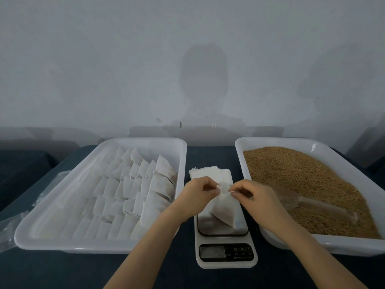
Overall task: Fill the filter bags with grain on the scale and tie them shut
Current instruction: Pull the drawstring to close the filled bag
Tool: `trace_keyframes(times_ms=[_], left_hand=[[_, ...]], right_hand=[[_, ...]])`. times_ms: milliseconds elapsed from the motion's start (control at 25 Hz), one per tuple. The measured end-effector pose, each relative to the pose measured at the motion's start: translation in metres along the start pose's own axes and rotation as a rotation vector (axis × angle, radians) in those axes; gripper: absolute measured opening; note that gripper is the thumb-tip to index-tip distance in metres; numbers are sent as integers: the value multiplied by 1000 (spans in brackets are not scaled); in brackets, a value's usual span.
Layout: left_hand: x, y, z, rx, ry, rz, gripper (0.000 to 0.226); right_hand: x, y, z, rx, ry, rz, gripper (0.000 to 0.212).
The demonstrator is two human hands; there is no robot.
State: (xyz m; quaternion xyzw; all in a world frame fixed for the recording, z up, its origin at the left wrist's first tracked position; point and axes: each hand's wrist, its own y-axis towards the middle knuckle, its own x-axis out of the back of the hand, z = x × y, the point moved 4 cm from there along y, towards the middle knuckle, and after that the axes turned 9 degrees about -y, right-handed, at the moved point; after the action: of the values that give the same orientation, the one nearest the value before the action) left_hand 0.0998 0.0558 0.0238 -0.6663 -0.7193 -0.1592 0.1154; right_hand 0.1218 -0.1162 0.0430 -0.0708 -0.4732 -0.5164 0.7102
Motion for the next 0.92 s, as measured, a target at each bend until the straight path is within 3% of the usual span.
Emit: trace_keyframes(times_ms=[200,400,920], left_hand=[[9,0,-5,-38,-11,-118,11],[17,-4,-7,-77,16,-174,18],[18,-6,-1,-68,139,-144,9]], right_hand=[[7,2,-1,-77,55,-104,26],[7,8,3,-57,44,-191,22],[-6,6,-11,-90,20,-57,16]])
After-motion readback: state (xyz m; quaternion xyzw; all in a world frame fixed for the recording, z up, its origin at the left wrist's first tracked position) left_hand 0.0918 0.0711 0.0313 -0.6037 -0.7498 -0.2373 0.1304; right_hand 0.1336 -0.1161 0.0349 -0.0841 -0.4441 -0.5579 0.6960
